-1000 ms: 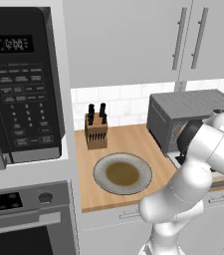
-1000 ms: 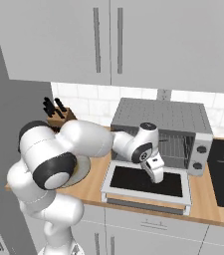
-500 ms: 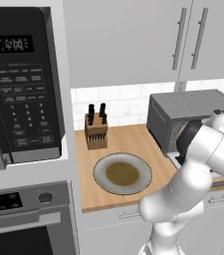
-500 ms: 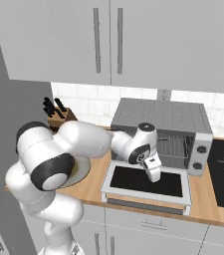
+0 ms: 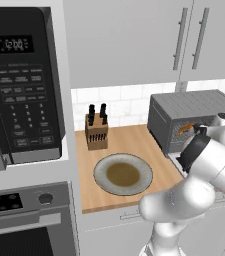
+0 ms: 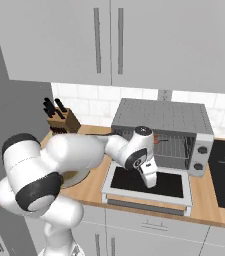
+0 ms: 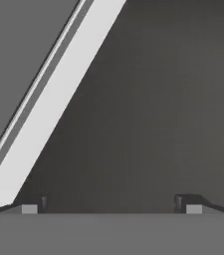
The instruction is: Pick up the kebab skewer and baguette bread, and place them inside the toaster oven. Close the toaster oven door and start by setting the timer.
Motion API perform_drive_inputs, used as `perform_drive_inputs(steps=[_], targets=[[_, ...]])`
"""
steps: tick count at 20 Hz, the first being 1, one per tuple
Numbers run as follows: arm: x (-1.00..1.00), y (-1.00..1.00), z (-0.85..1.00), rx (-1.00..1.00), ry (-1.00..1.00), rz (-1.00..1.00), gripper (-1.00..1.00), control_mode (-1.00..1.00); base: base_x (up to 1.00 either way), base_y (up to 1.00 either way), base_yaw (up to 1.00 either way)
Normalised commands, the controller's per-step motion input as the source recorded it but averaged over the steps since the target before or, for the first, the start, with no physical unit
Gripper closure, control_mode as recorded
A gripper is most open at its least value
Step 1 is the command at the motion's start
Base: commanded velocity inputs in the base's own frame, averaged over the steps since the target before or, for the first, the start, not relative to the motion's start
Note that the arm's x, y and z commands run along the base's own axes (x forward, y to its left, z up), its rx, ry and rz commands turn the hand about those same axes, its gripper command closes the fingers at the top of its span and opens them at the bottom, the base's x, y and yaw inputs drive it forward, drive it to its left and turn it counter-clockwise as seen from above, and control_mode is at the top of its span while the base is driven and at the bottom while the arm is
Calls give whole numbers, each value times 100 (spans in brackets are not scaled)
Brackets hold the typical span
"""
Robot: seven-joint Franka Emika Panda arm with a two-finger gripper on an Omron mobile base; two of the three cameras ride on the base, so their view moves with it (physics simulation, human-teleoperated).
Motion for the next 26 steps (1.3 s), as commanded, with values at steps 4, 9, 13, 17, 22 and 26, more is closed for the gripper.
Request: perform_drive_inputs(steps=[4, 9, 13, 17, 22, 26], targets=[[-100, -7, 17, -4, 4, 29, -100, -100, 0, 0, 0], [-99, -1, -1, -6, 10, 51, -100, -100, 0, 0, 0], [-99, 0, -26, -4, 14, 56, -100, -100, 0, 0, 0], [-57, 0, -40, -4, 8, 48, -100, -100, 0, 0, 0], [23, 1, -81, -2, 16, 31, -100, -100, 0, 0, 0], [44, 0, -17, 0, 0, 25, -100, -100, 0, 0, 0]])
